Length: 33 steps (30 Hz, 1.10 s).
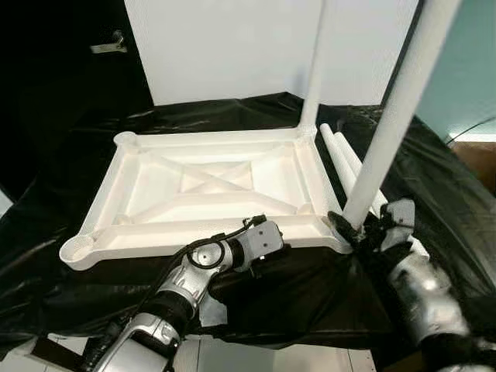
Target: Building children table
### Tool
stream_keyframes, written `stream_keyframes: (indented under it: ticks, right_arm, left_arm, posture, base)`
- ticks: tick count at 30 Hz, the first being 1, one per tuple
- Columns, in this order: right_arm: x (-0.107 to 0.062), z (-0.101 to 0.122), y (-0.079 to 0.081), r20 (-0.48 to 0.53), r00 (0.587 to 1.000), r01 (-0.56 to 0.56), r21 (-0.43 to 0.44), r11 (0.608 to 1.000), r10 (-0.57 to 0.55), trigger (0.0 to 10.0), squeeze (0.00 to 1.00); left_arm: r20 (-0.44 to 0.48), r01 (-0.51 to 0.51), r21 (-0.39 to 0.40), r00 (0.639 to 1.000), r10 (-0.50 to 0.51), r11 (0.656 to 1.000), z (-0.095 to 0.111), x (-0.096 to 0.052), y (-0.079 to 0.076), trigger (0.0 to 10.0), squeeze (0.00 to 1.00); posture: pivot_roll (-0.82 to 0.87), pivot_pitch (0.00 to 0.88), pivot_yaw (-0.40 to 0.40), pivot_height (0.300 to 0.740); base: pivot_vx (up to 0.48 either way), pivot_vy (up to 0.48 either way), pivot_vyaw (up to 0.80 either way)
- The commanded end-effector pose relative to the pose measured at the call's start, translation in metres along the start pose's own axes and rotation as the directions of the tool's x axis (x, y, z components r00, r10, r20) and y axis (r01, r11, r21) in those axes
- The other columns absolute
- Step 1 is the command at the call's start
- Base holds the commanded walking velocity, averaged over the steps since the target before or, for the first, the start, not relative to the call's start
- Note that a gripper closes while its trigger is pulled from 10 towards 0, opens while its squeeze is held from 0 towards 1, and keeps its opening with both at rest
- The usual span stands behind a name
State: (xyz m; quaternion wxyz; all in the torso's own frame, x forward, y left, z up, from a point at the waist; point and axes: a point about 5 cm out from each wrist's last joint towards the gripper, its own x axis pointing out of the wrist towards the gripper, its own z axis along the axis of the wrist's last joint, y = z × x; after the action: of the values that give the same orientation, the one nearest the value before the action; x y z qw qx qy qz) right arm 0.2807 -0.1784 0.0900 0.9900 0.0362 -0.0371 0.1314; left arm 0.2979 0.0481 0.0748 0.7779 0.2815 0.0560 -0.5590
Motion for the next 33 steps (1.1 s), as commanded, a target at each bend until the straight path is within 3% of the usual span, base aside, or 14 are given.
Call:
stream_keyframes:
  ticks: [1,3,4,6,13,14,15,16,19,20,27,28,29,33]
  right_arm:
    - [0.001,-0.014,0.016,-0.041,0.996,0.088,0.096,0.991,-0.085,0.0,0.0]
    - [0.001,-0.014,0.016,-0.041,0.996,0.088,0.096,0.991,-0.085,0.0,0.0]
    - [0.004,-0.016,0.017,-0.044,0.961,0.275,0.082,0.958,-0.272,0.0,0.0]
    - [0.006,-0.015,0.016,-0.04,0.933,0.359,0.073,0.93,-0.357,0.0,0.0]
    - [0.011,-0.016,0.017,-0.039,0.929,0.369,0.037,0.929,-0.368,0.0,0.0]
    - [0.013,-0.016,0.022,-0.042,0.936,0.35,0.039,0.936,-0.349,2.7,0.0]
    - [0.013,-0.016,0.022,-0.042,0.936,0.35,0.039,0.936,-0.349,2.7,0.0]
    - [0.014,-0.015,0.025,-0.037,0.94,0.342,0.035,0.939,-0.34,10.0,0.0]
    - [0.015,-0.013,0.027,-0.025,0.944,0.33,0.02,0.944,-0.329,10.0,0.0]
    - [0.016,-0.012,0.028,-0.018,0.941,0.337,0.009,0.941,-0.337,10.0,1.0]
    - [0.018,-0.006,0.027,0.018,0.963,0.268,-0.064,0.961,-0.267,10.0,1.0]
    - [0.018,-0.004,0.025,0.026,0.97,0.242,-0.099,0.965,-0.241,10.0,0.88]
    - [0.016,-0.002,0.022,0.027,0.982,0.187,-0.143,0.972,-0.185,10.0,0.0]
    - [0.011,-0.001,0.016,0.011,0.997,0.074,-0.209,0.975,-0.074,10.0,0.0]
  left_arm:
    - [-0.131,0.102,-0.096,0.985,-0.114,0.99,-0.031,0.005,-0.035,10.0,0.0]
    - [-0.131,0.102,-0.096,0.985,-0.114,0.99,-0.031,0.005,-0.035,10.0,0.0]
    - [-0.135,0.102,-0.094,0.984,-0.114,0.99,-0.031,0.005,-0.035,10.0,0.0]
    - [-0.131,0.106,-0.093,0.984,-0.117,0.99,-0.03,0.006,-0.035,10.0,0.0]
    - [-0.129,0.113,-0.084,0.984,-0.123,0.99,-0.028,0.009,-0.034,10.0,0.0]
    - [-0.13,0.11,-0.084,0.984,-0.12,0.99,-0.028,0.009,-0.034,10.0,0.0]
    - [-0.13,0.11,-0.084,0.984,-0.12,0.99,-0.028,0.009,-0.034,10.0,0.0]
    - [-0.13,0.108,-0.084,0.984,-0.119,0.991,-0.028,0.009,-0.034,10.0,0.0]
    - [-0.131,0.107,-0.085,0.984,-0.118,0.991,-0.029,0.009,-0.034,10.0,0.0]
    - [-0.131,0.107,-0.086,0.984,-0.118,0.991,-0.029,0.01,-0.035,10.0,0.0]
    - [-0.132,0.106,-0.09,0.984,-0.117,0.99,-0.03,0.01,-0.036,10.0,0.0]
    - [-0.132,0.107,-0.09,0.984,-0.118,0.99,-0.03,0.01,-0.037,10.0,0.0]
    - [-0.131,0.108,-0.09,0.984,-0.119,0.99,-0.03,0.011,-0.037,10.0,0.0]
    - [-0.13,0.111,-0.09,0.984,-0.122,0.99,-0.03,0.011,-0.038,10.0,0.0]
  posture:
    - [-0.04,0.008,-0.008,0.74]
    - [-0.04,0.008,-0.008,0.74]
    - [-0.04,0.004,-0.005,0.74]
    - [-0.05,0.004,-0.001,0.74]
    - [-0.05,0.0,-0.005,0.74]
    - [-0.05,0.0,-0.007,0.74]
    - [-0.05,0.0,-0.007,0.74]
    - [-0.05,0.0,-0.01,0.74]
    - [-0.05,0.0,-0.014,0.74]
    - [-0.05,0.0,-0.016,0.74]
    - [-0.05,0.0,-0.019,0.74]
    - [-0.06,0.0,-0.019,0.74]
    - [-0.06,0.0,-0.018,0.74]
    - [-0.07,0.001,-0.014,0.74]
  base:
    - [0.0,0.0,0.0]
    - [0.0,0.0,0.0]
    - [0.0,0.0,0.0]
    - [0.0,0.0,0.0]
    - [0.0,0.0,0.0]
    - [0.0,0.0,0.0]
    - [0.0,0.0,0.0]
    - [0.0,0.0,0.0]
    - [0.0,0.0,0.0]
    - [0.0,0.0,0.0]
    - [0.0,0.0,0.0]
    - [0.0,0.0,0.0]
    - [0.0,0.0,0.0]
    - [0.0,0.0,0.0]
